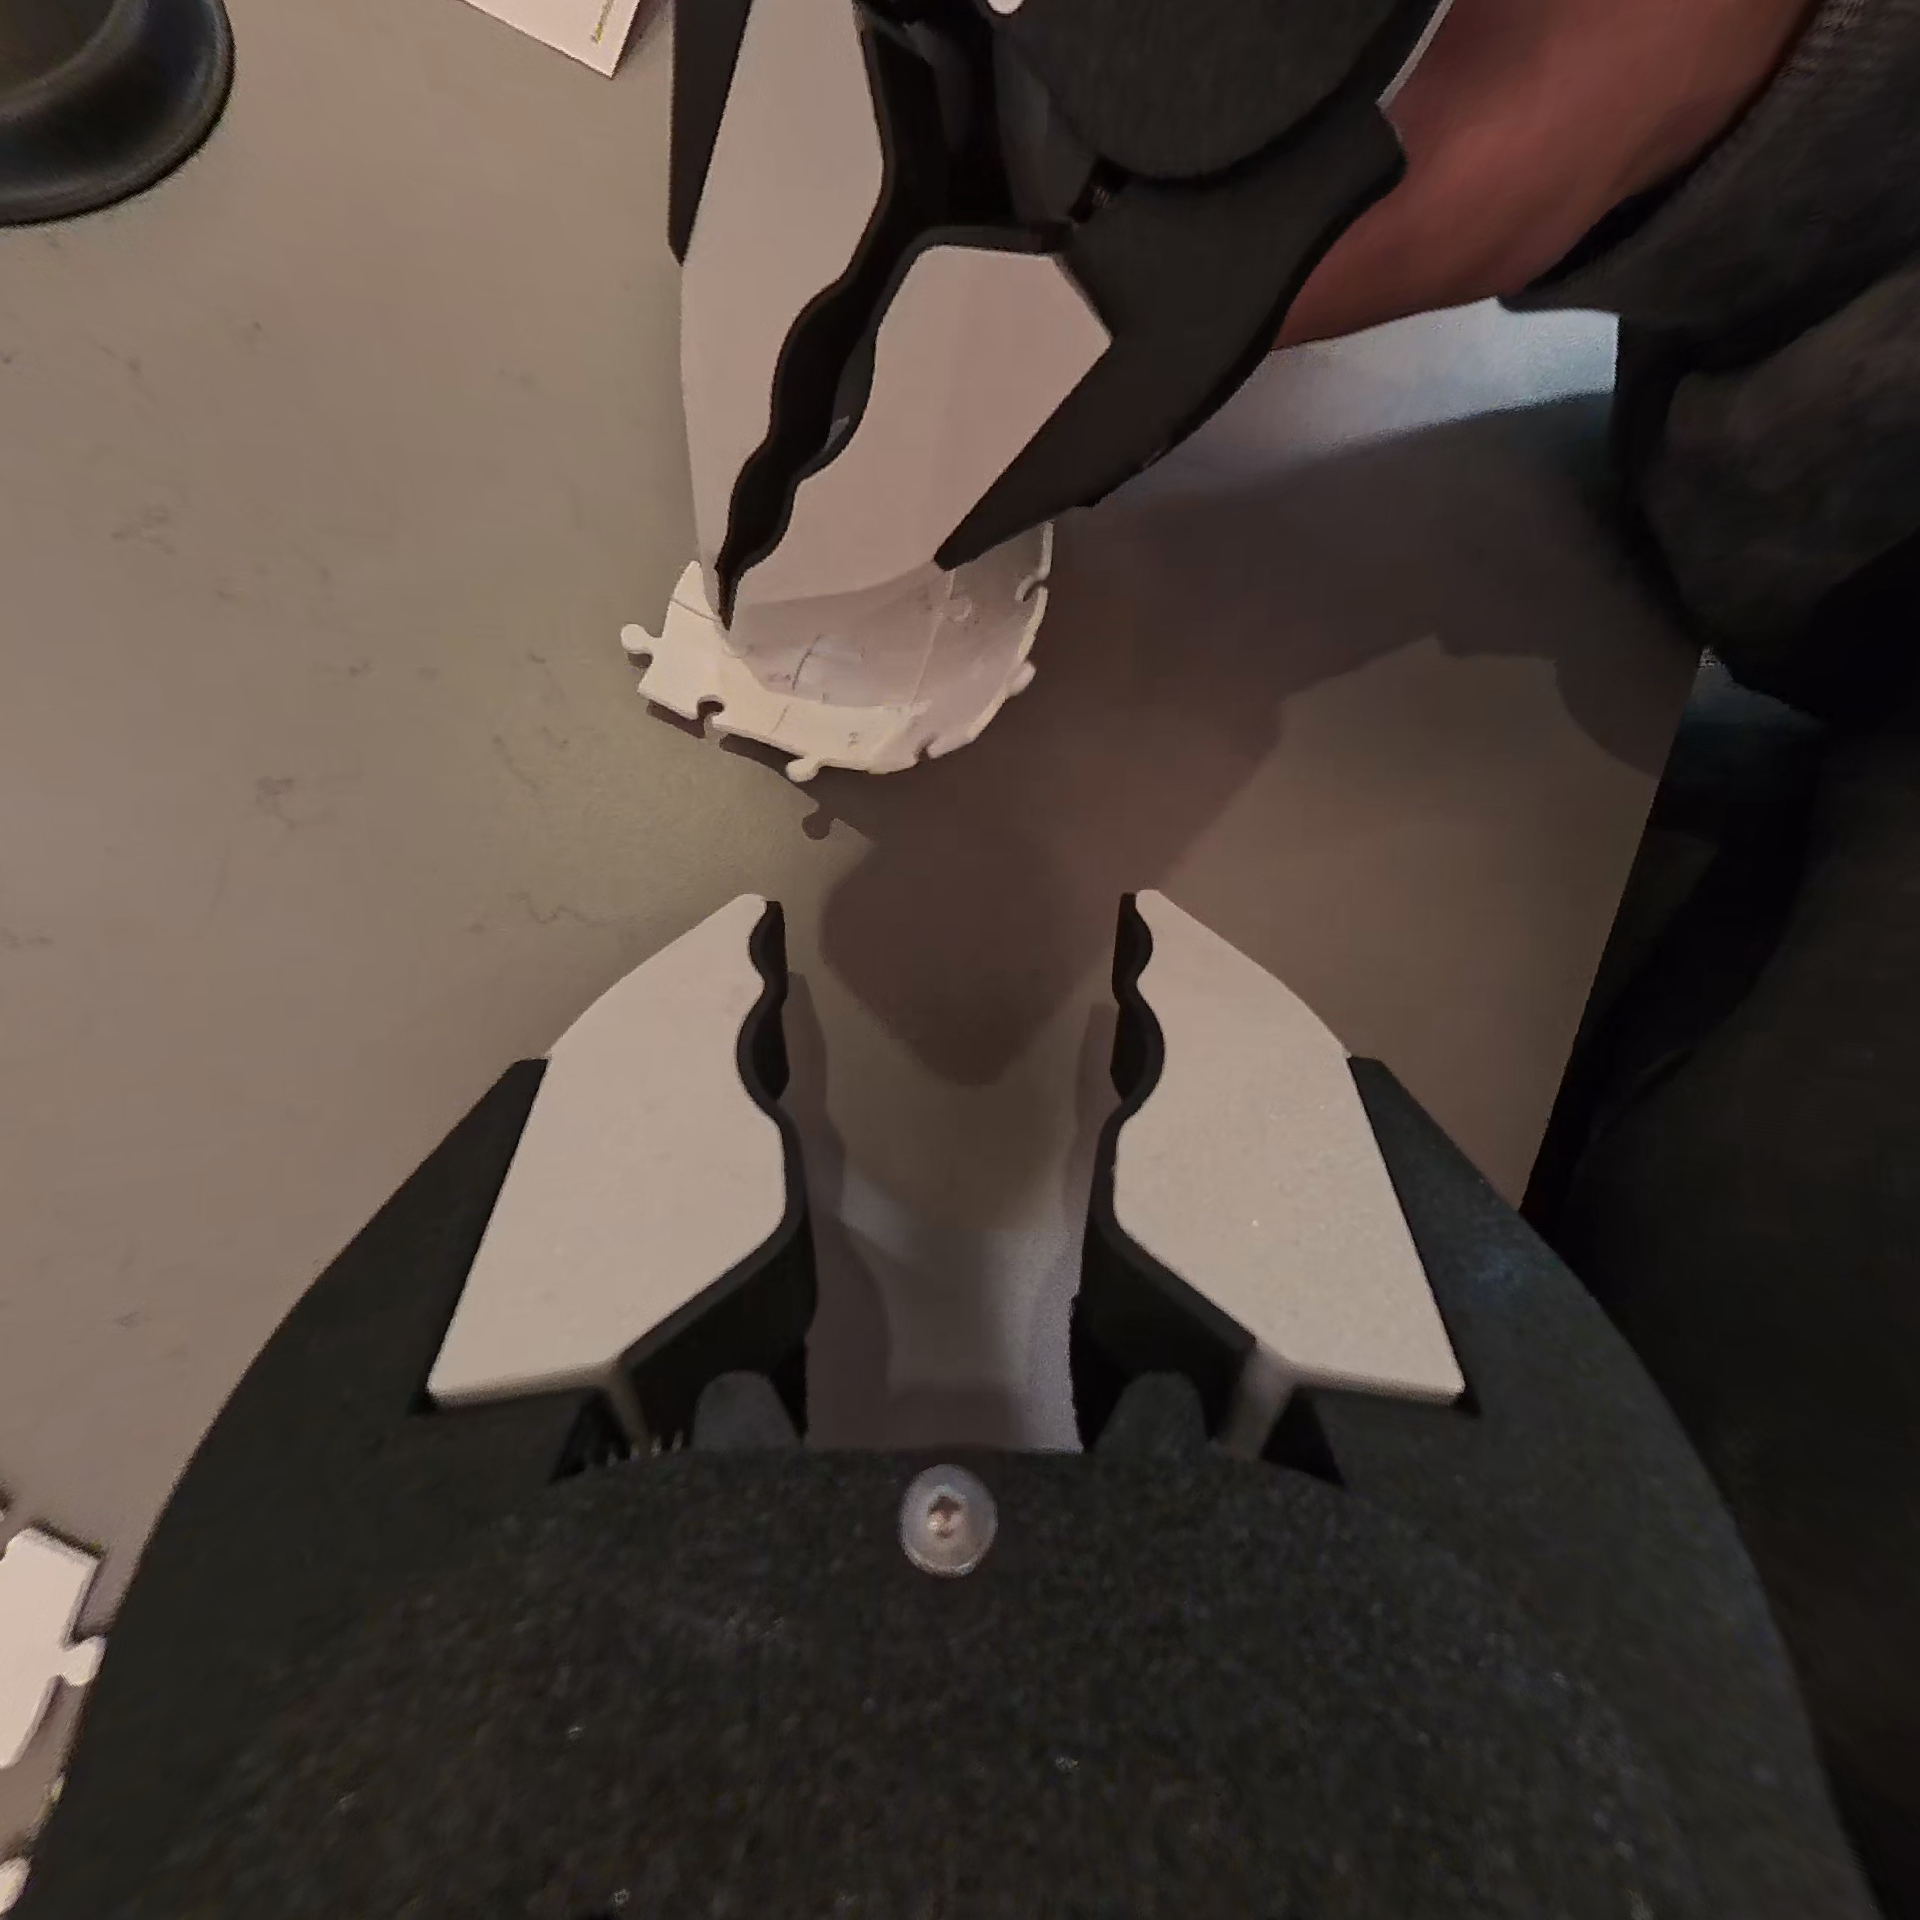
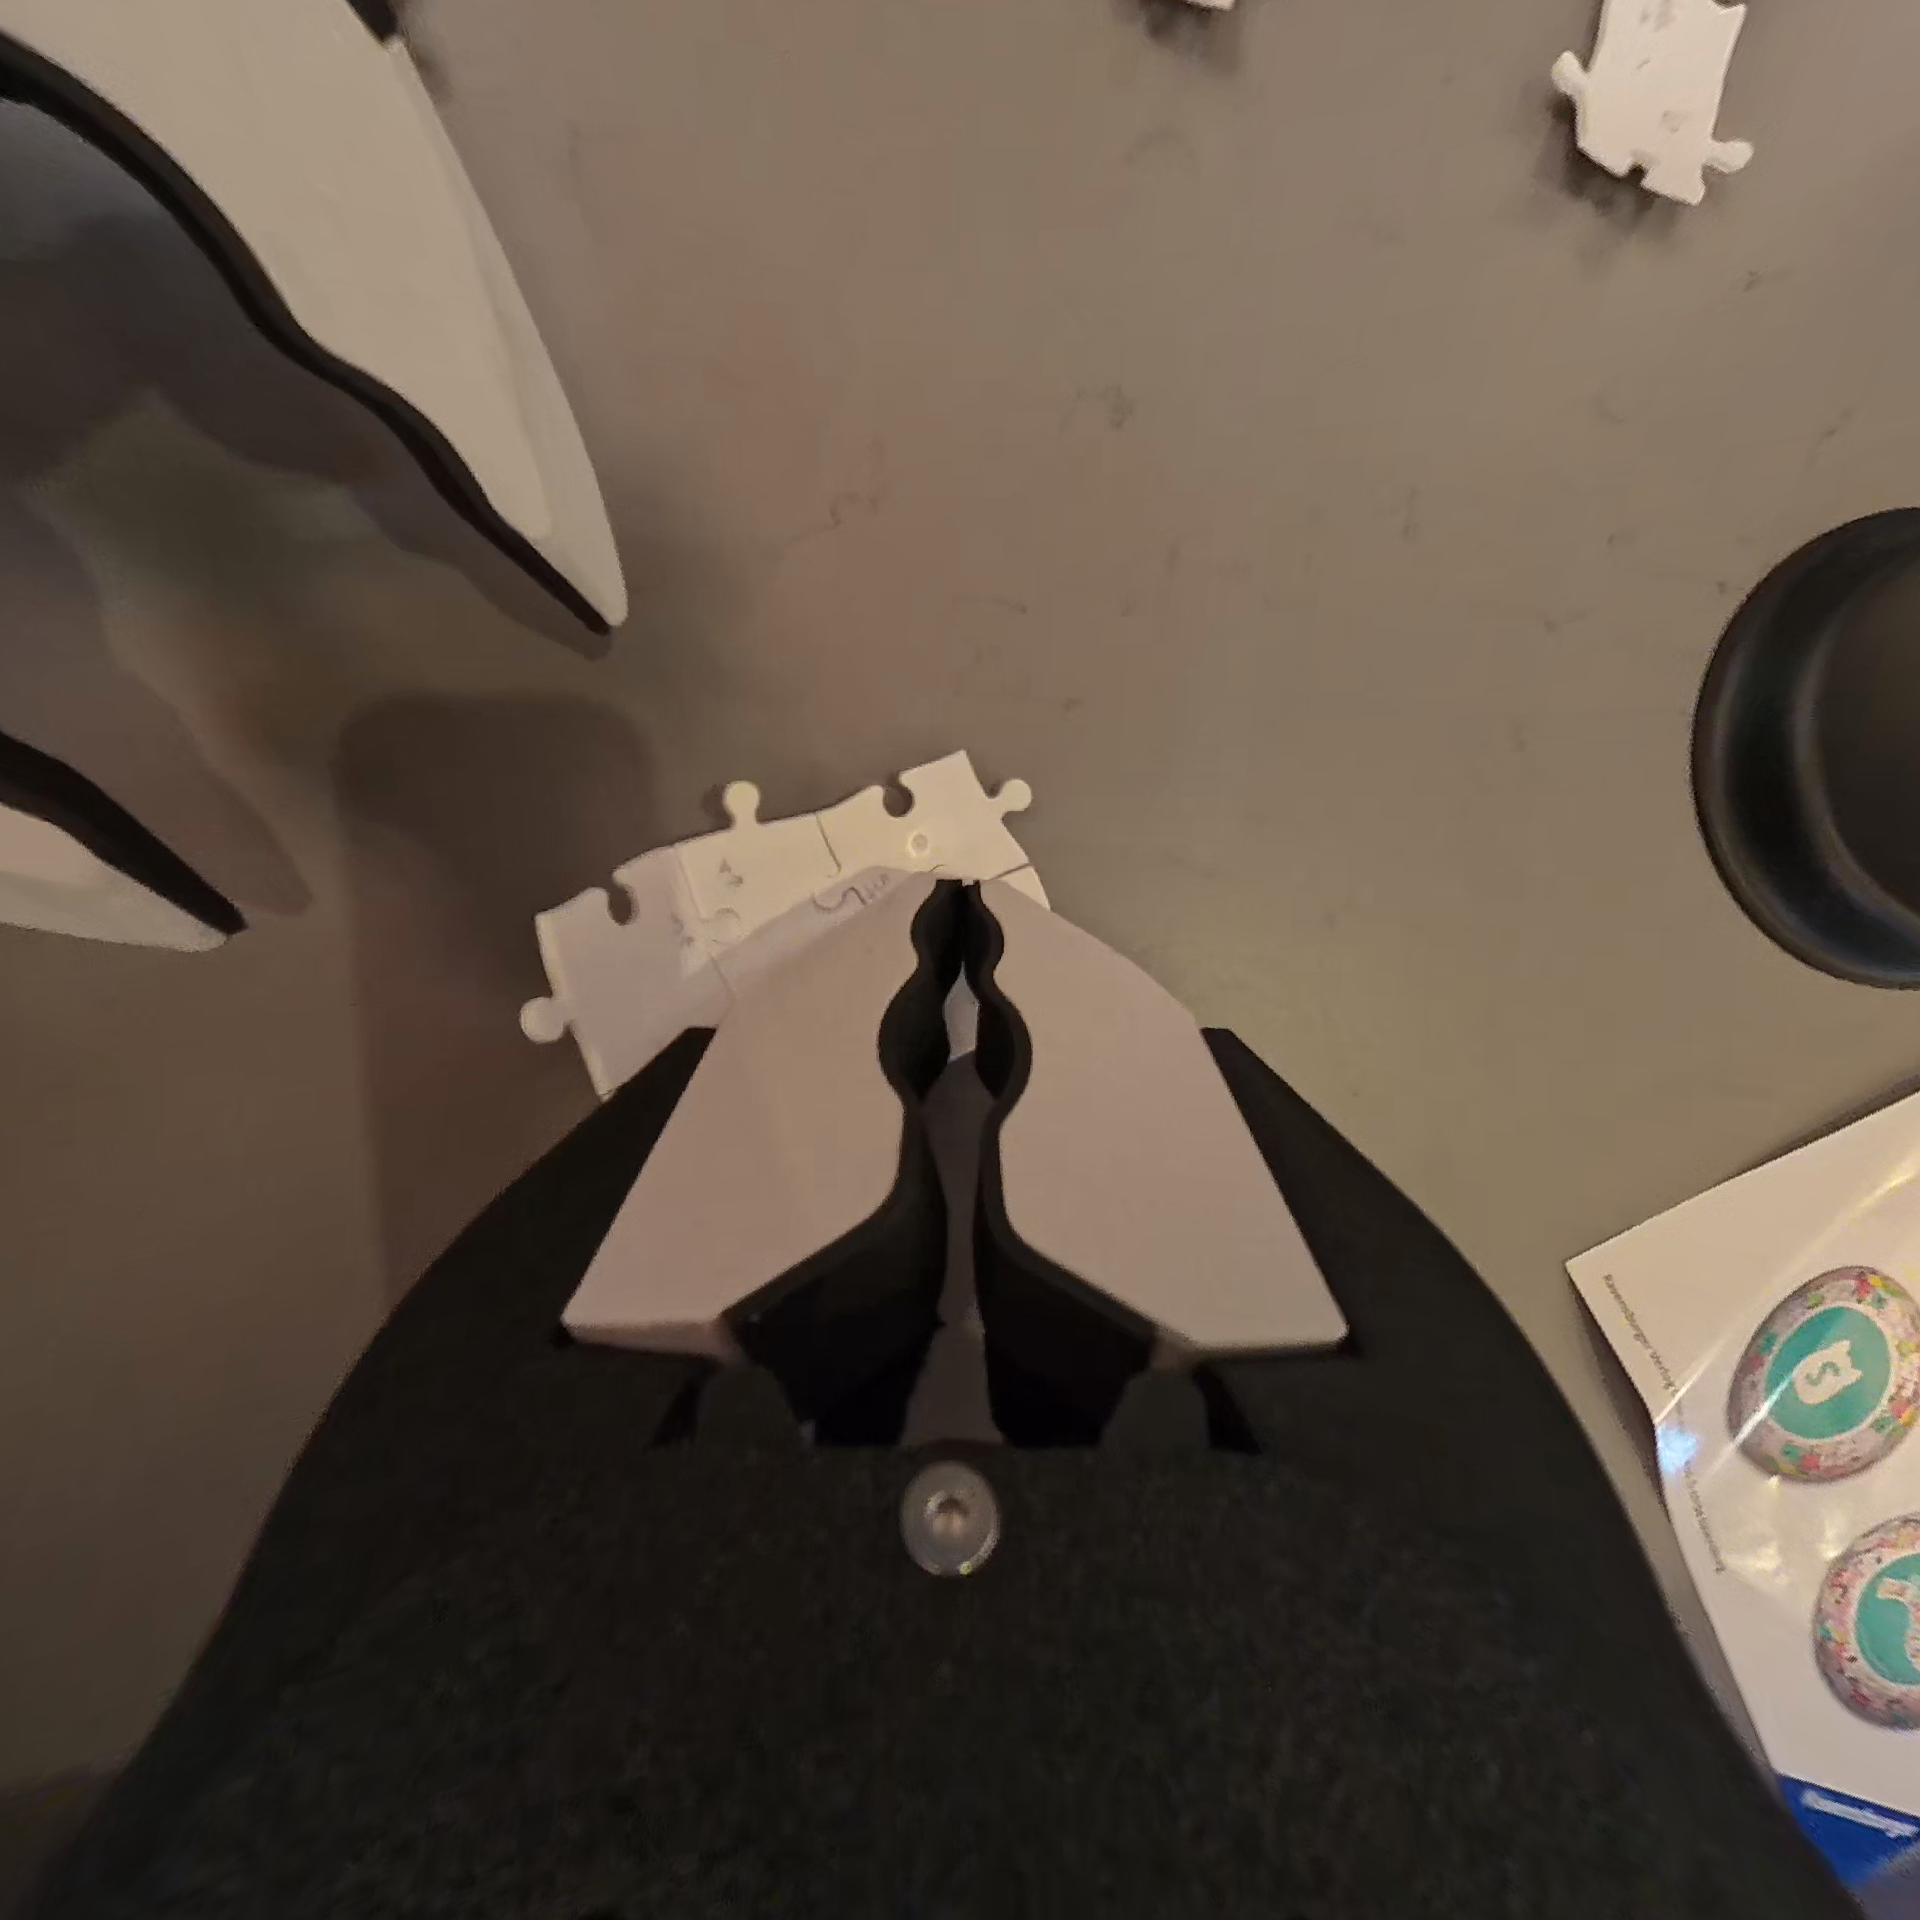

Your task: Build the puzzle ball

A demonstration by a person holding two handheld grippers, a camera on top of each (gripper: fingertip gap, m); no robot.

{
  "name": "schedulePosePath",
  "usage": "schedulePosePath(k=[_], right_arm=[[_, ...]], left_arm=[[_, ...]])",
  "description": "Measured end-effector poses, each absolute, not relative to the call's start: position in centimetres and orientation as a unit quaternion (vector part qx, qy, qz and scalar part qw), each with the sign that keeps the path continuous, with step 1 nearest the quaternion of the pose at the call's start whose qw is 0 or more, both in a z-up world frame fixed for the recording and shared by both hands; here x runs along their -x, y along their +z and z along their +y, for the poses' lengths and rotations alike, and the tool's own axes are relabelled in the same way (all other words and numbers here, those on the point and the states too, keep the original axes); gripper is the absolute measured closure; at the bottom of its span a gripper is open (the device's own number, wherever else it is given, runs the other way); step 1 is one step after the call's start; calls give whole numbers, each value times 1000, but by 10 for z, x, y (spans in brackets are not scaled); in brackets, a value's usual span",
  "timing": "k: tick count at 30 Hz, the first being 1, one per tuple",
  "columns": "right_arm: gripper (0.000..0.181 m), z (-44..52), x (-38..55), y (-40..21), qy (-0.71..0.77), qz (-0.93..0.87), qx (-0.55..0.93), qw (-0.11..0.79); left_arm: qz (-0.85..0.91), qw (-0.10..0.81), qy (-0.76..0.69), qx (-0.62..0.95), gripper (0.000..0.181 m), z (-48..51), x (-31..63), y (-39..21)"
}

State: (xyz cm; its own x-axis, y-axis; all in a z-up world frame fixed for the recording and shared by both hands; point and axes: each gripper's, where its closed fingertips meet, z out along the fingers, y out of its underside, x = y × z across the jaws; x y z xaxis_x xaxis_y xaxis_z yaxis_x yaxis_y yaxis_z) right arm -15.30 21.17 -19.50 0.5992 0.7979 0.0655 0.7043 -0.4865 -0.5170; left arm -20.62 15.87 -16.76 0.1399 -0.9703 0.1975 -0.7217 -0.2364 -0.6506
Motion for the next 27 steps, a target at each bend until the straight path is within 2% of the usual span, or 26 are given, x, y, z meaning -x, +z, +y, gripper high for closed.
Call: schedulePosePath(k=[7,17,27], right_arm=[[181,211,154,-194,105,-430,863,243],[181,208,143,-158,153,-385,856,308],[181,203,157,-186,126,-431,855,258]], left_arm=[[584,200,-300,727,121,157,206,-172],[587,197,-298,727,121,156,205,-175],[582,191,-313,726,121,155,199,-178]])
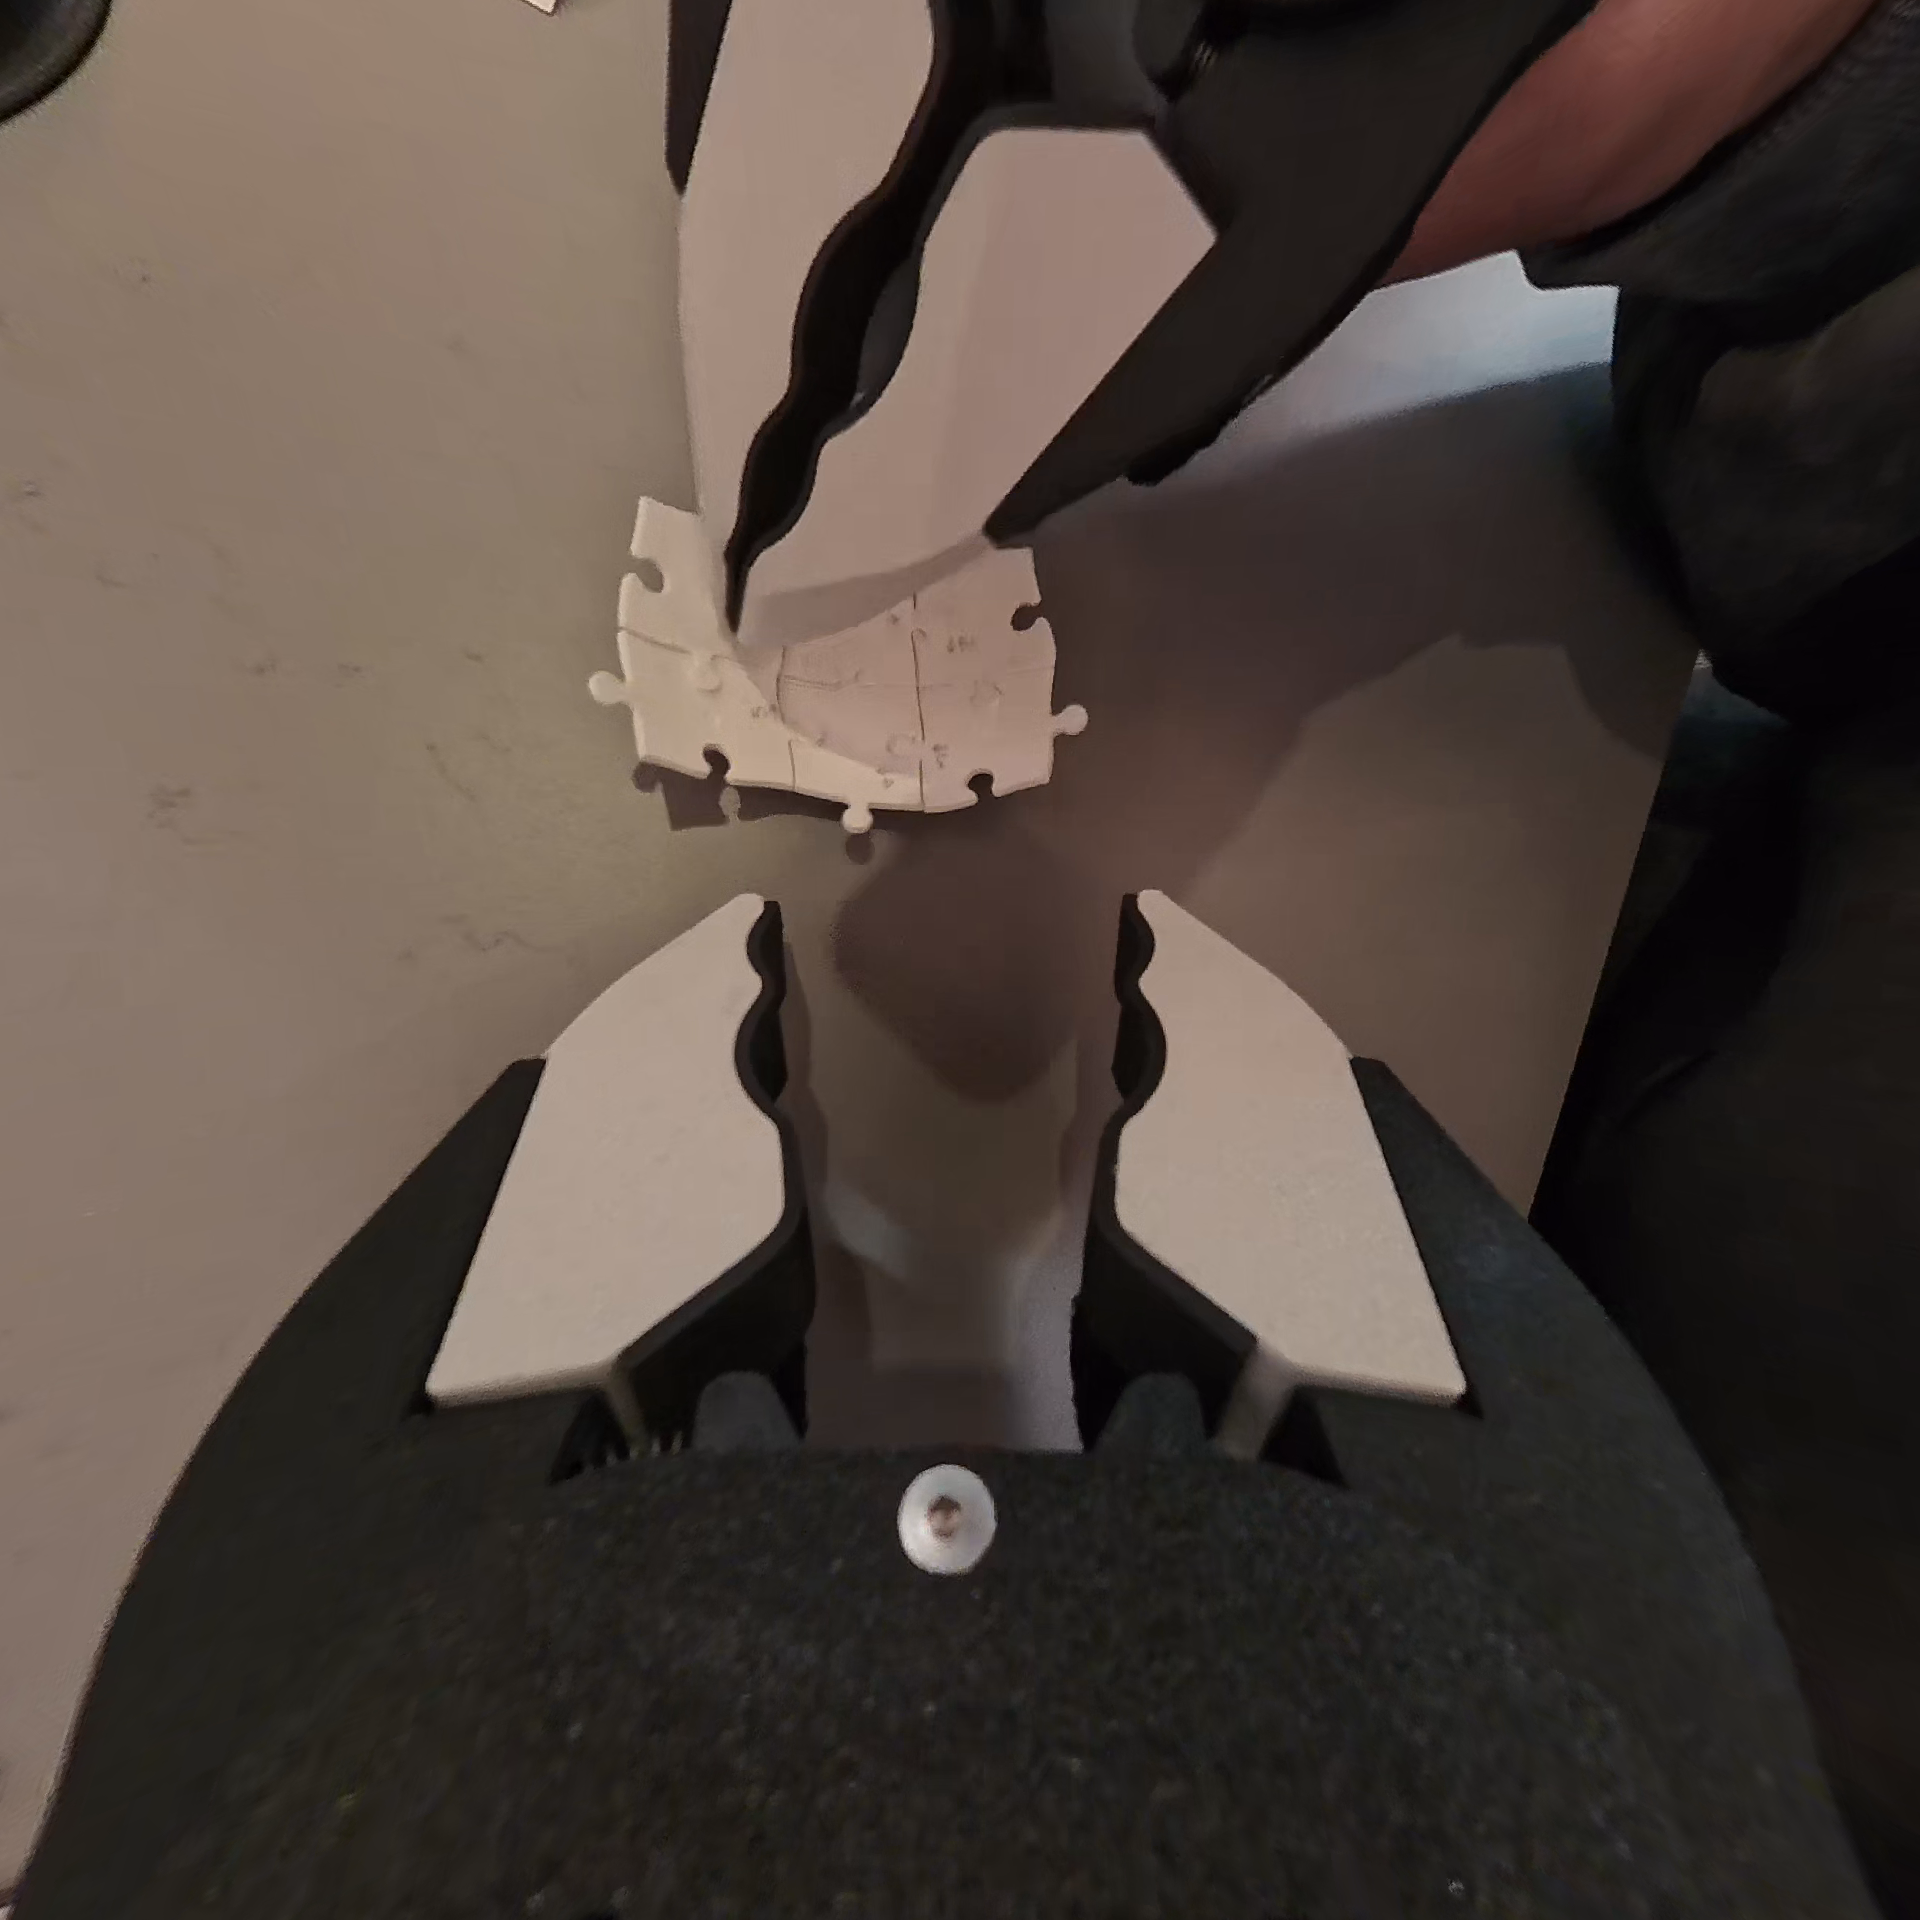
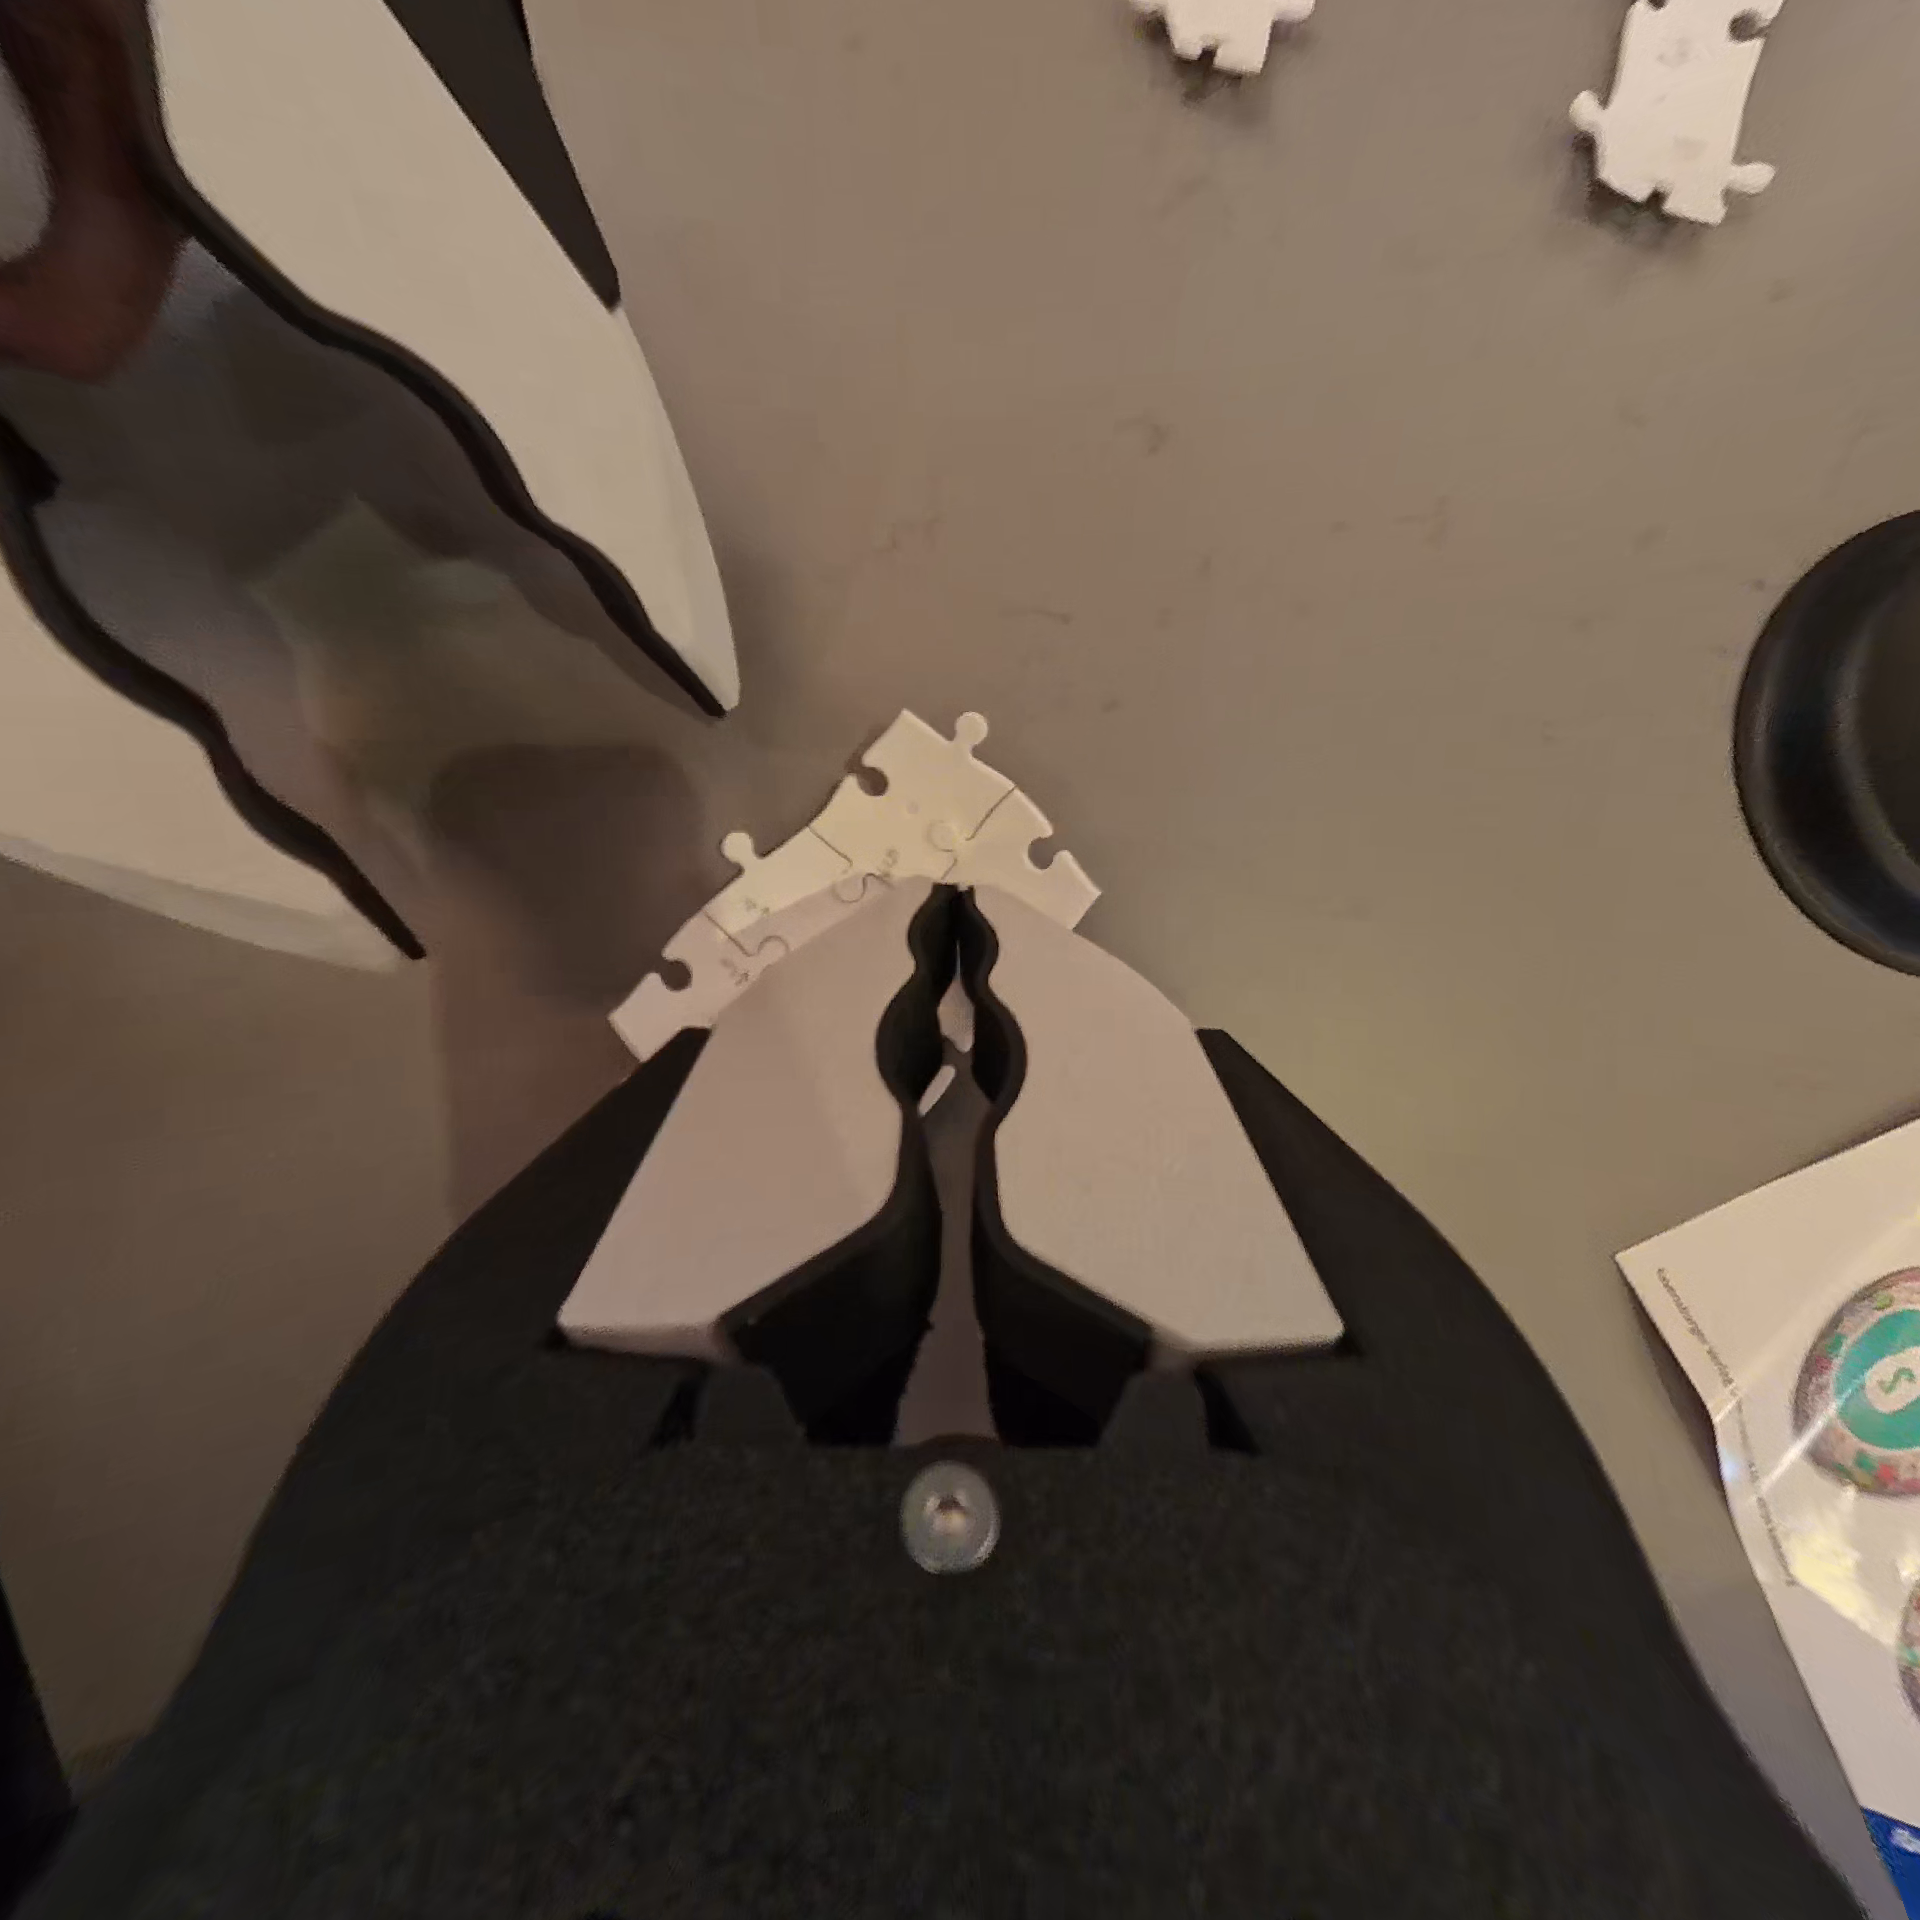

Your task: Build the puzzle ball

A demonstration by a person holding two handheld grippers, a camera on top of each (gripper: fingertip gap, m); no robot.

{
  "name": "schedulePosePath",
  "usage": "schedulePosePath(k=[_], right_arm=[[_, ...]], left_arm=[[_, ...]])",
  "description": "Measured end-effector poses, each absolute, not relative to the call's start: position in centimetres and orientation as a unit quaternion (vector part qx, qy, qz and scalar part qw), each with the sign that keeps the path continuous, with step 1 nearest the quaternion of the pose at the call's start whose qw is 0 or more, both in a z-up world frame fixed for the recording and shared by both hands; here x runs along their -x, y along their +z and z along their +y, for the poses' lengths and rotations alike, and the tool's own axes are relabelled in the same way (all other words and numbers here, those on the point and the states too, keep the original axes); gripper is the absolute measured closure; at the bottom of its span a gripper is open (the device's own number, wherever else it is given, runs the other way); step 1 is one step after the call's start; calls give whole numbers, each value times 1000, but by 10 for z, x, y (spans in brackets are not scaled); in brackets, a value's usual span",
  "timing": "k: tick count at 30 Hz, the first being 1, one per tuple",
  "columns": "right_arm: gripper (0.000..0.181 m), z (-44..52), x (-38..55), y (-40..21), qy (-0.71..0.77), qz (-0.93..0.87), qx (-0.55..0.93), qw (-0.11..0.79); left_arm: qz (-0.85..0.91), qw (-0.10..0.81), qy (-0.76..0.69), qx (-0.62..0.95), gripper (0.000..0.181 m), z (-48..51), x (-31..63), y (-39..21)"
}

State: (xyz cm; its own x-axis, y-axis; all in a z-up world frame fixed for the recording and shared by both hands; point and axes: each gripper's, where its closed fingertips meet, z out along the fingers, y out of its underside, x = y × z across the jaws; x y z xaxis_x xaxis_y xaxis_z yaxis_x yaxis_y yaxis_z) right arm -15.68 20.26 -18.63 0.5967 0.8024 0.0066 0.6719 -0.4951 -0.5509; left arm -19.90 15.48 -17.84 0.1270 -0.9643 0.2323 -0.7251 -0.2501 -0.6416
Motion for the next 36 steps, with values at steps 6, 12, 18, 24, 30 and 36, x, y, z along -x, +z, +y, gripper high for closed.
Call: schedulePosePath(k=[6,12,18,24,30,36], right_arm=[[181,201,161,-194,117,-454,857,214],[181,200,161,-194,122,-457,862,181],[181,204,159,-164,154,-433,859,226],[181,202,133,-153,170,-403,867,239],[181,193,142,-179,156,-434,863,207],[181,197,142,-190,144,-436,868,190]], left_arm=[[581,192,-313,726,121,155,199,-178],[583,192,-314,725,121,154,199,-176],[582,195,-314,724,121,154,200,-175],[582,196,-315,724,121,155,201,-174],[586,192,-312,723,121,152,200,-177],[583,194,-312,725,121,154,201,-175]])
